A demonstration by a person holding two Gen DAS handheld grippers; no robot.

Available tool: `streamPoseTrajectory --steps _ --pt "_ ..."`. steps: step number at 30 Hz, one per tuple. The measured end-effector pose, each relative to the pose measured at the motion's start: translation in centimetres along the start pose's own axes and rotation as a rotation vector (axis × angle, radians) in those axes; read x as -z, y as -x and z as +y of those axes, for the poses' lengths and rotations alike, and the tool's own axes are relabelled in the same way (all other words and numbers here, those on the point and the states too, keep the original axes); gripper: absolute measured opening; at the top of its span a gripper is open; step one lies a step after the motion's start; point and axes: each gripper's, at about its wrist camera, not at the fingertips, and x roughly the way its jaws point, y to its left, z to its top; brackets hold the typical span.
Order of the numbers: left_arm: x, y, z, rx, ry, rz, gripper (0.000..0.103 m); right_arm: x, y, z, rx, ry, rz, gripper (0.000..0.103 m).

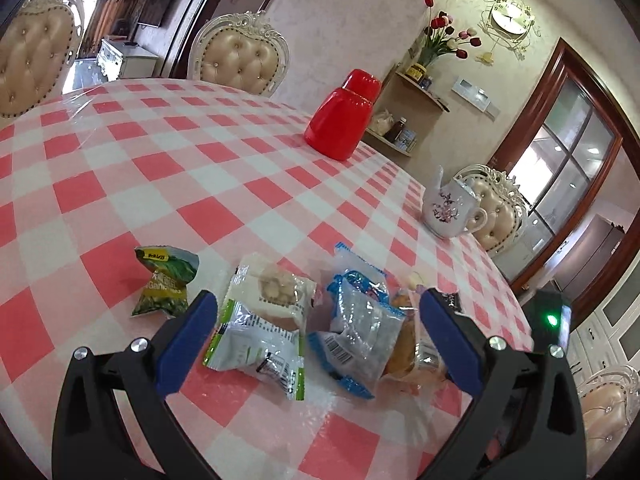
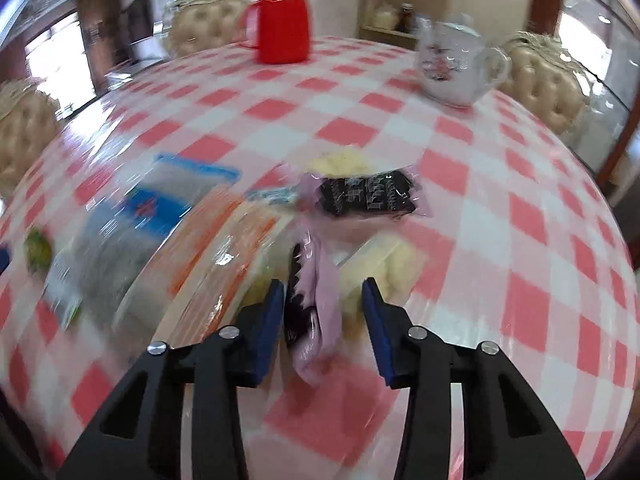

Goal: Organize snacks
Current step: 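Grasp the pink-wrapped chocolate bar with the right tool while the left tool grasps the orange-striped bread loaf bag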

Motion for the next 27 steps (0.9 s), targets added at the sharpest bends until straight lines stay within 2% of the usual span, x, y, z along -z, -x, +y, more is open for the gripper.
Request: streamPoseTrajectory --steps 1,2,3,5,8,10,12,14,15,17,18,21,22,23,27 --pt "0.1 0.0 0.0 -0.003 -0.004 -0.001 0.101 0.5 0.4 0.0 -0.031 0.004 0.002 0.027" --pt "0.1 0.0 -0.1 -0.006 -0.009 -0.002 0.101 1.2 1.2 -0.3 -0.096 0.001 0.006 0.026" --pt "0.2 0.0 -0.1 -0.009 -0.018 -0.001 0.101 1.7 1.7 -0.6 -0.115 0.000 -0.001 0.025" --pt "0.3 -0.1 -0.2 -0.012 -0.024 0.003 0.101 2.5 2.9 -1.5 -0.105 -0.020 -0.022 0.025" --pt "0.4 -0.1 -0.3 -0.012 -0.025 0.002 0.101 3.1 3.9 -5.4 -0.093 -0.212 -0.078 0.031" --pt "0.4 -0.1 -0.3 -0.007 -0.025 0.005 0.101 2.9 3.1 -8.0 -0.065 -0.363 -0.056 0.031" --pt "0.6 -0.1 -0.4 -0.003 -0.030 0.010 0.101 3.0 2.8 -9.7 -0.101 -0.485 -0.077 0.031" --pt "0.6 -0.2 -0.6 -0.003 -0.039 0.013 0.101 2.4 2.9 -9.1 -0.041 -0.447 -0.083 0.033" --pt "0.6 -0.3 -0.7 0.000 -0.041 0.018 0.101 2.3 2.8 -8.6 -0.034 -0.421 -0.079 0.037" --pt "0.6 -0.3 -0.6 0.006 -0.035 0.023 0.101 2.1 2.1 -8.0 -0.005 -0.404 -0.053 0.075" --pt "0.6 -0.3 -0.6 0.008 -0.033 0.022 0.101 1.9 1.5 -7.8 0.011 -0.399 -0.038 0.078" --pt "0.7 -0.2 -0.9 0.008 -0.047 0.016 0.101 1.1 0.4 -8.0 0.099 -0.399 -0.035 0.076" --pt "0.7 -0.2 -1.0 0.008 -0.055 0.015 0.101 0.8 0.4 -8.3 0.112 -0.409 -0.047 0.072" --pt "0.8 -0.2 -1.1 0.007 -0.062 0.014 0.101 0.7 0.5 -9.0 0.110 -0.441 -0.057 0.067" --pt "1.0 -0.2 -1.7 0.010 -0.084 0.018 0.101 0.9 0.2 -11.2 0.123 -0.493 -0.044 0.062"
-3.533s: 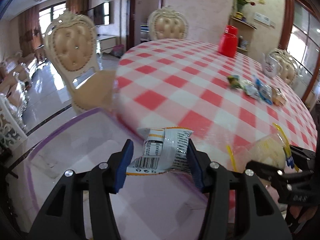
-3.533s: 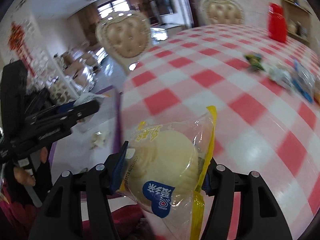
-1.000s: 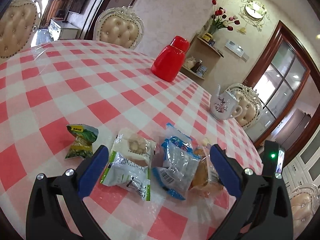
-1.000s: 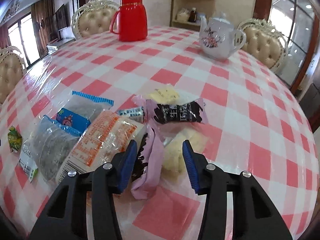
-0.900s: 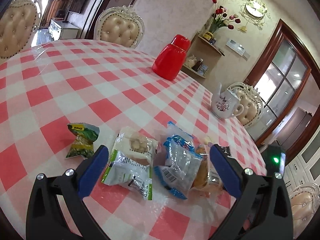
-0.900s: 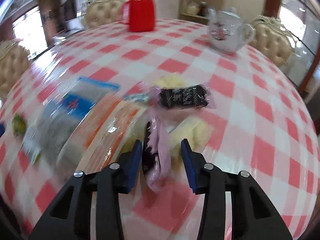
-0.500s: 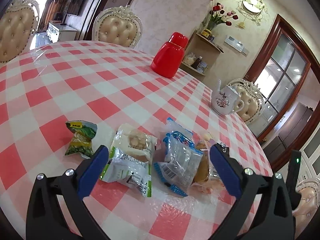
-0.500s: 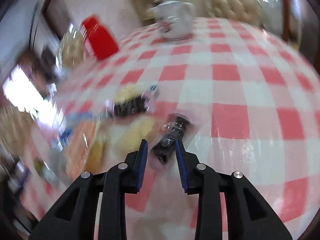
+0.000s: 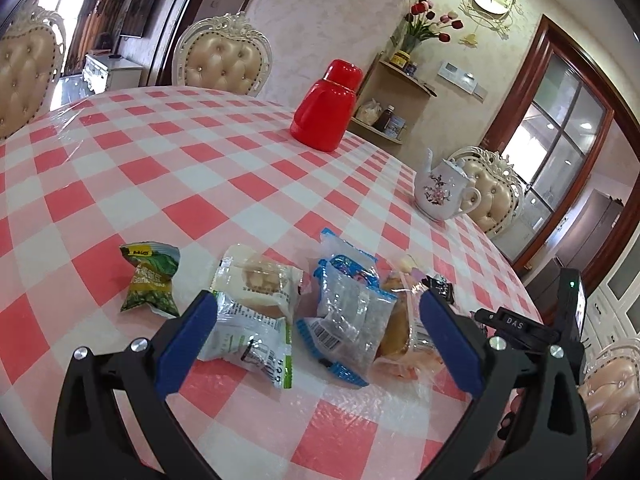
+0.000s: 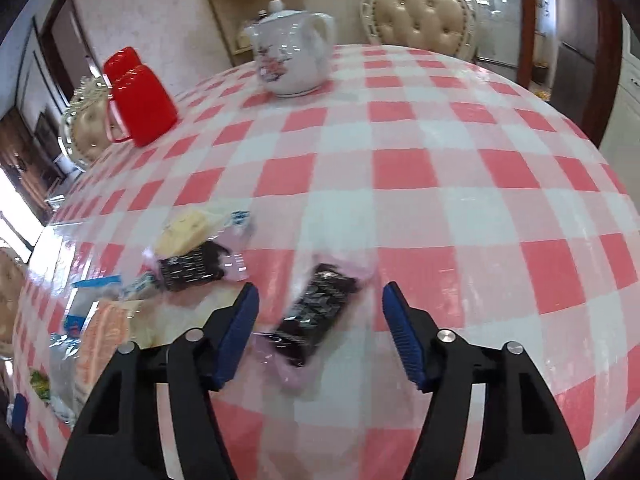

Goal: Organize snacks
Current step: 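Grasp the pink-wrapped chocolate bar with the right tool while the left tool grasps the orange-striped bread loaf bag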

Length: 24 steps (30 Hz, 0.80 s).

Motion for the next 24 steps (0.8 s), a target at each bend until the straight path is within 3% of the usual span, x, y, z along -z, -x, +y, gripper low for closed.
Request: streamPoseTrajectory --steps 4,6,7,8,11,13,17,20,23,24 --pt "0.3 0.0 -1.0 0.003 -0.050 -0.009 0.101 0.5 -1.6 1.3 0.065 0.092 0.024 0.055" --pt "0.5 0.0 -1.7 0.012 -0.095 -0.012 0.101 0.9 -1.7 2.1 0.107 0.167 0.031 0.046" --pt "0.7 0.0 -2.1 0.021 -0.120 -0.010 0.101 1.1 -1.5 2.0 0.096 0.182 0.037 0.033" --pt "0.9 -0.1 -2.6 0.031 -0.151 -0.007 0.101 1.5 -1.0 1.9 0.087 0.204 0.047 0.027" --pt "1.7 -1.3 -4.4 0.089 -0.230 0.065 0.101 3.1 0.4 1.4 0.072 0.255 0.033 0.026" --pt "2.3 -2.6 -5.9 0.104 -0.277 0.124 0.101 4.0 1.7 0.6 0.008 0.221 0.018 0.026" --pt "3.3 -5.6 -10.4 0.051 -0.441 0.160 0.101 5.3 5.4 0.1 -0.064 0.159 -0.080 0.026" --pt "3.7 -8.9 -13.4 -0.063 -0.573 0.145 0.101 6.2 7.0 -0.3 -0.089 0.119 -0.129 0.026" --pt "4.1 -12.1 -13.7 -0.125 -0.597 0.230 0.100 6.0 7.9 -0.8 -0.130 0.074 -0.165 0.026" --pt "4.3 -12.8 -13.6 -0.142 -0.613 0.253 0.093 5.8 8.2 -1.0 -0.157 0.054 -0.181 0.026"
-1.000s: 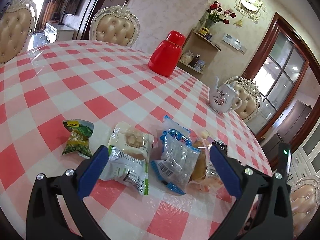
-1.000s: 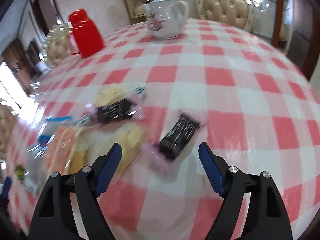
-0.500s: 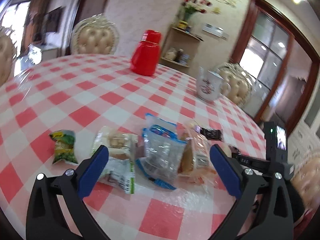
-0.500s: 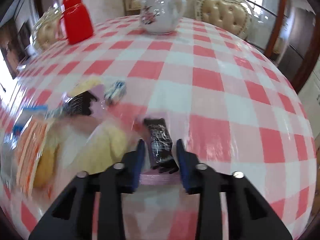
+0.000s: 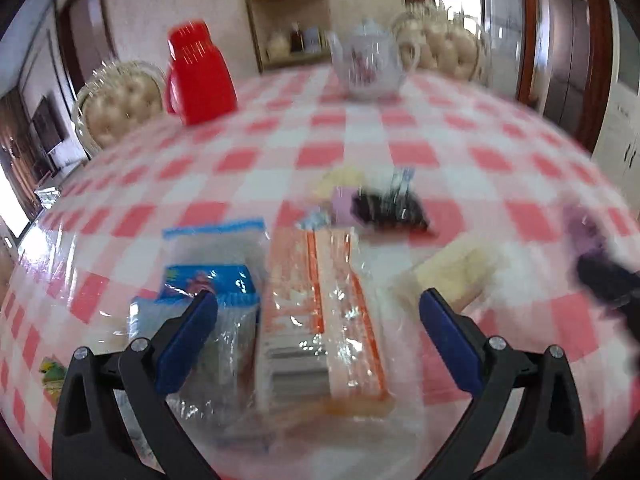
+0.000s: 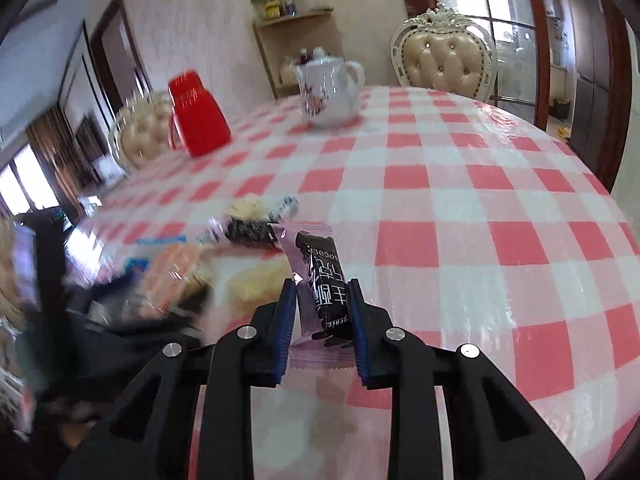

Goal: Organize snacks
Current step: 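Grasp the pink-wrapped chocolate bar with the right tool while the left tool grasps the orange-striped bread loaf bag, then lift both held snacks and carry them toward the clear plastic bin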

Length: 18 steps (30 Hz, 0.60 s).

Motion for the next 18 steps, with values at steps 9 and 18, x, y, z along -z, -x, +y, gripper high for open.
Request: streamPoseTrajectory --steps 9,18 --pt "1.0 4.4 1.8 0.205 0.037 -0.122 0.048 -0.1 -0.1 -1.1 -0.049 -0.068 0.007 0.026" --pt "3.3 8.8 4.3 0.240 0.124 -0.193 0.048 0.6 -1.2 -0.4 -0.124 -0.064 0.034 0.026"
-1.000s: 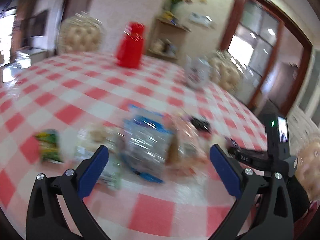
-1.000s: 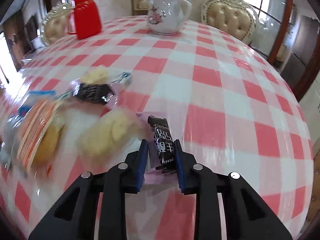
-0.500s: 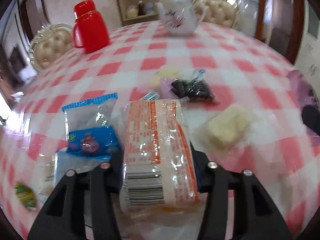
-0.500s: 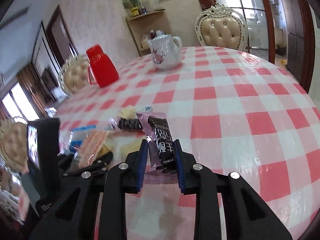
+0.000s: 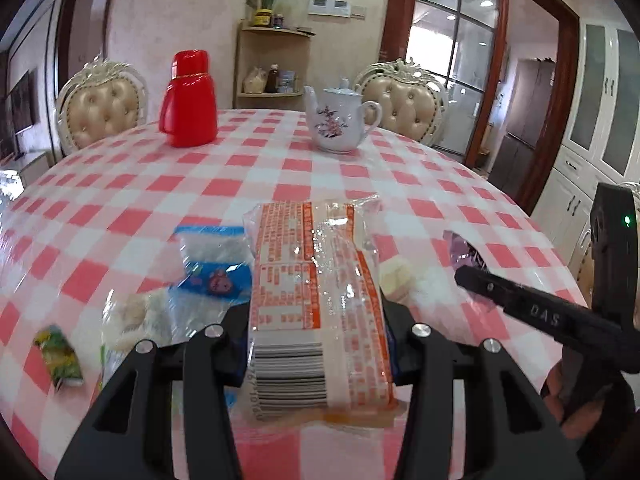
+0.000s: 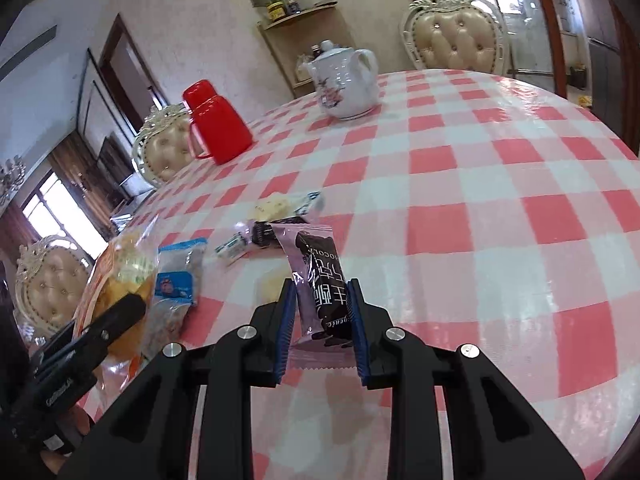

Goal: Organize snacks
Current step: 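Lift both held snacks and carry them toward the clear plastic bin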

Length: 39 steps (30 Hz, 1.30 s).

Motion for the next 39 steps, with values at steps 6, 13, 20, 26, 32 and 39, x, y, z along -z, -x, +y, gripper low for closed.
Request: streamPoseTrajectory --steps 6,13,20,26,32,39 --pt "1.6 2.2 3.1 -0.023 0.105 -0.008 0.048 1.1 -0.1 2.0 -0.089 0.040 0.022 0.026" --pt "3.3 5.8 5.9 -0.041 0.212 -0.049 0.048 3.3 1.0 4.4 -0.175 0.058 0.039 0.026" --pt "4.7 7.1 5.6 -0.058 0.214 -0.052 0.048 5.8 2.3 6.4 -0.201 0.070 0.051 0.026" --pt "6.7 9.3 5.3 -0.105 0.228 -0.060 0.048 7.7 3.4 8.1 -0.229 0.056 0.071 0.026" --pt "8.8 12.3 4.7 -0.142 0.227 -0.061 0.048 9.8 5.2 10.6 -0.269 0.093 0.068 0.026" --pt "11.4 15.4 4.9 -0.156 0.253 -0.024 0.048 11.9 6.7 12.7 -0.300 0.123 0.084 0.026"
